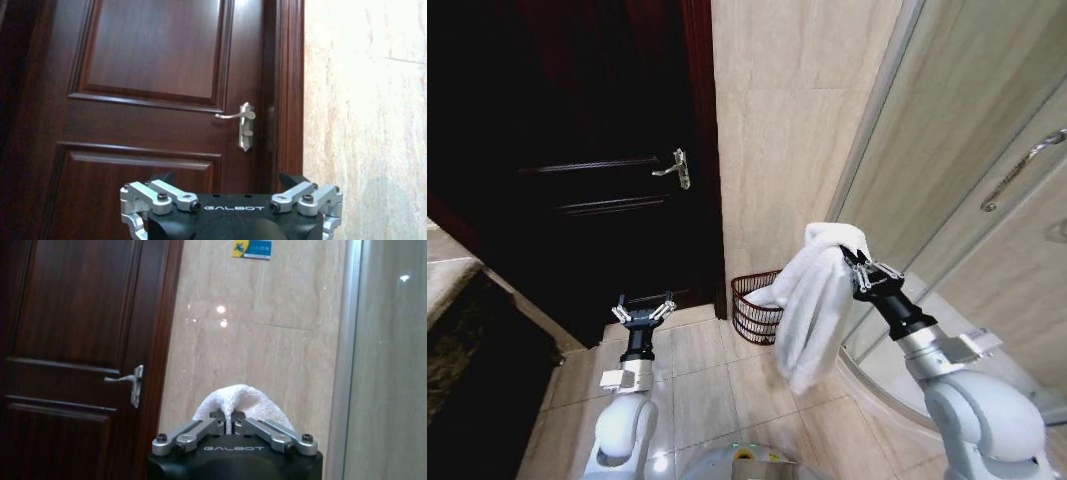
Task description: Discard the used towel into the hamper.
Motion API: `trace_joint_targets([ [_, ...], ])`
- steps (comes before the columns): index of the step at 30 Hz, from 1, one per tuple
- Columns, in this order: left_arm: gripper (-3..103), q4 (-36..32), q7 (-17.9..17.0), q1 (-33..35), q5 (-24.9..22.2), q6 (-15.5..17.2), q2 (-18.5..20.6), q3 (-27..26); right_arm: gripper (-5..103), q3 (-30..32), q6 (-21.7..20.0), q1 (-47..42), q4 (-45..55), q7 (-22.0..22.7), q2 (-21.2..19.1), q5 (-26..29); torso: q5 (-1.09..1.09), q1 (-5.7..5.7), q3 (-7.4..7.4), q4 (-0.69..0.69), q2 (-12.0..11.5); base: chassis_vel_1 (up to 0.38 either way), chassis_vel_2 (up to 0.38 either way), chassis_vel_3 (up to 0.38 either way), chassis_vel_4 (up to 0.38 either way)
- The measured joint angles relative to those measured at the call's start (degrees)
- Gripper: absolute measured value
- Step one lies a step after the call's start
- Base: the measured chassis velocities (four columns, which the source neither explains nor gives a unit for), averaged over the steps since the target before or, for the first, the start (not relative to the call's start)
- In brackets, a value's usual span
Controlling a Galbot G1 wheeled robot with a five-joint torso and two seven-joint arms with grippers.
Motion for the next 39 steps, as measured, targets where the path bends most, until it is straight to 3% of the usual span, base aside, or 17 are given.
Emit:
trace_joint_targets([
  [7,100,0.6,-2.1,1.6,-0.5,-0.6,-0.2,-0.4,3,-4.6,-2.4,15.0,-8.2,4.0,-4.9,7.0,-0.01,0.01,0.0,0.02,-0.1,0.0,0.0,0.0,0.0],
  [17,100,-0.6,-6.7,5.7,-1.7,0.1,2.1,-0.6,3,-11.8,-3.7,34.7,-21.0,8.0,-4.8,9.1,-0.03,0.02,-0.02,0.01,-0.1,0.0,0.0,0.0,0.0],
  [20,100,1.4,-8.5,7.5,-1.8,-2.0,2.7,-0.6,3,-14.2,-4.3,41.5,-24.9,8.9,-4.4,9.0,-0.03,0.01,-0.02,0.02,-0.1,0.0,0.0,0.0,0.0],
  [26,100,3.9,-9.2,8.6,-0.4,-4.4,1.6,-0.1,3,-18.1,-5.0,48.7,-28.9,10.7,-4.8,9.6,-0.01,0.01,-0.02,0.0,-0.1,0.0,0.0,0.0,0.0],
  [39,100,3.0,-9.4,7.6,-0.5,-4.0,1.2,0.0,3,-25.6,-4.5,65.6,-38.5,11.9,-7.1,12.6,-0.02,-0.01,-0.04,0.0,-0.1,0.0,0.0,0.0,0.0],
])
